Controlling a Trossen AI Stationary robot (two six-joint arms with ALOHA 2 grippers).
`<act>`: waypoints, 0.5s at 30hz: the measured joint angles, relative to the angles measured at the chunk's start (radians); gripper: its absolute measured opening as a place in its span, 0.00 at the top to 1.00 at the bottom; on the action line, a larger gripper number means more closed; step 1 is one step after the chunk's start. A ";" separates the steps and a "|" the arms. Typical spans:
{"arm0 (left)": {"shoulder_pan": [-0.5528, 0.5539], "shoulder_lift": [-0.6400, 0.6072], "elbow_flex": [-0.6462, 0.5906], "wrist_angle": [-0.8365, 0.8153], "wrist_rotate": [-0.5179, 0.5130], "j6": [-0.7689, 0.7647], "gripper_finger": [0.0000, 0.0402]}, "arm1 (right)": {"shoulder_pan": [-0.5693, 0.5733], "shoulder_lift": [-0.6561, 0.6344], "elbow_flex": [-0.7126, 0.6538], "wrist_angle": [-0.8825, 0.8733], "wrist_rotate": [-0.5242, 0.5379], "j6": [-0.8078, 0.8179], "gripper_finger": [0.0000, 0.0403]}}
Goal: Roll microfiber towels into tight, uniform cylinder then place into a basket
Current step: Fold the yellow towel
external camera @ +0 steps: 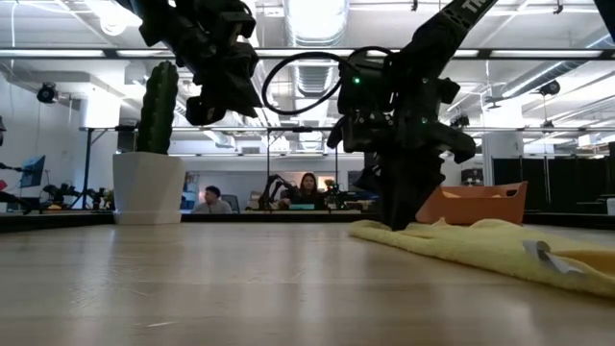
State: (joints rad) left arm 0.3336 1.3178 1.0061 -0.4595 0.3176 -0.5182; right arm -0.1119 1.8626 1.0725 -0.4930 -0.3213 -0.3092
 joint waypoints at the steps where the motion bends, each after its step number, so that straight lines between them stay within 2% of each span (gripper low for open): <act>1: 0.000 0.000 0.000 0.000 0.000 0.000 0.85 | 0.000 0.000 0.000 -0.001 0.000 0.010 0.77; 6: 0.000 0.000 0.000 0.000 -0.003 0.000 0.85 | 0.004 -0.003 0.000 -0.017 -0.008 0.085 0.85; 11: 0.000 0.000 -0.006 0.007 -0.049 0.017 0.85 | 0.005 -0.011 0.000 -0.020 -0.119 0.178 0.91; 15: 0.000 0.000 -0.044 0.026 -0.062 0.004 0.85 | 0.007 -0.042 0.000 -0.027 -0.131 0.215 0.93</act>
State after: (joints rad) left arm 0.3336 1.3182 0.9619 -0.4335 0.2557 -0.5145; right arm -0.1047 1.8203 1.0725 -0.5196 -0.4523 -0.0945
